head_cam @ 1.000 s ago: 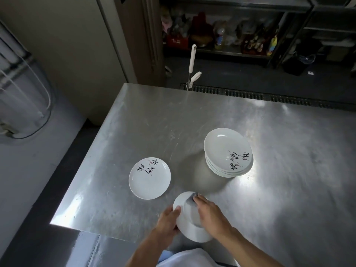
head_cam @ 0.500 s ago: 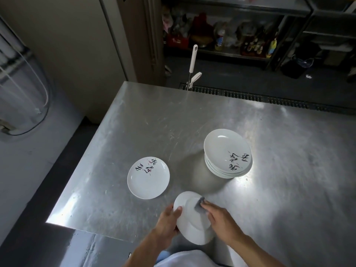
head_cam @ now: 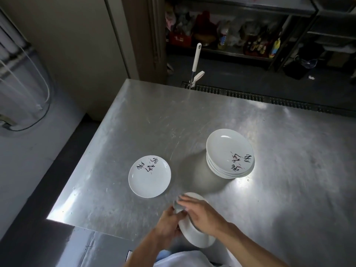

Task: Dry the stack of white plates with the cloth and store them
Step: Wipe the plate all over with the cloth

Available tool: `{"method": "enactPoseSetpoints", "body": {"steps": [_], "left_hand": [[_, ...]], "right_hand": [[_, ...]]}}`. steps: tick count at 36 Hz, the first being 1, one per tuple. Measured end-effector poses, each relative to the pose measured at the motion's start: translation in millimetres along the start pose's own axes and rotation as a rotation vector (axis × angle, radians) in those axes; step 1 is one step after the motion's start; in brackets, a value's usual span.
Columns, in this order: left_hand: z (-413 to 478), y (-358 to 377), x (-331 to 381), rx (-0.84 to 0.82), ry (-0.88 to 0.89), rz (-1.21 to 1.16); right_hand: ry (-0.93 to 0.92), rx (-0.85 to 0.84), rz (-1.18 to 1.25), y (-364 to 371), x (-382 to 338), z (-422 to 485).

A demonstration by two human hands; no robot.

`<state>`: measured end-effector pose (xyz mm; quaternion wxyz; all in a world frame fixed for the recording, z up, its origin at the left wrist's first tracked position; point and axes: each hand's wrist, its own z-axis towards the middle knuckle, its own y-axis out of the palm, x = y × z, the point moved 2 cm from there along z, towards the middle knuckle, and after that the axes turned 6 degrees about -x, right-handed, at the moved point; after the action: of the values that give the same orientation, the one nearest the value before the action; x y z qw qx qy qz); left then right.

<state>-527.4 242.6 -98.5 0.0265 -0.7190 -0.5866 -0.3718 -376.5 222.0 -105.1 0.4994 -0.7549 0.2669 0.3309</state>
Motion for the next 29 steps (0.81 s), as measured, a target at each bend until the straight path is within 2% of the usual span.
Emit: {"method": "enactPoseSetpoints", "body": {"steps": [2,5,6,10,13,17,19,22,26,28,29], "left_hand": [[0.5,-0.9,0.4,0.004,0.001,0.005],[0.4,2.0,1.9,-0.036,-0.011,0.046],[-0.1,3.8,2.8,-0.044,-0.010,0.053],[-1.5,1.4,1.2,-0.034,-0.007,0.068],[-1.3,-3.1,-6.4,-0.014,0.002,0.073],[4.3,-5.3,-14.5,0.079,0.013,-0.074],[6.0,-3.4,-9.2,0.089,0.002,-0.110],[6.3,-5.0,-4.7,0.008,-0.029,-0.129],[9.2,-5.4,-15.3,-0.065,0.000,-0.097],[7.6,-4.0,-17.4,-0.068,0.011,-0.092],[7.2,-5.0,-17.2,-0.055,0.008,-0.093]], "right_hand": [[0.016,0.030,0.062,-0.2,1.8,-0.1],[0.215,0.268,0.206,-5.6,5.3,0.9],[0.227,0.305,0.212,-5.0,3.6,1.2],[0.043,0.171,0.120,9.0,-2.6,-6.0],[0.036,0.098,0.111,4.6,5.5,-8.9],[0.365,0.217,0.127,-9.9,24.9,4.0],[0.442,0.282,0.154,-15.9,28.7,10.0],[0.345,0.284,0.206,-18.5,17.0,11.8],[0.014,0.020,0.166,-2.9,-4.8,2.9],[-0.021,-0.050,0.092,2.7,-1.3,2.6],[0.007,-0.017,0.082,0.2,3.2,4.9]]}}
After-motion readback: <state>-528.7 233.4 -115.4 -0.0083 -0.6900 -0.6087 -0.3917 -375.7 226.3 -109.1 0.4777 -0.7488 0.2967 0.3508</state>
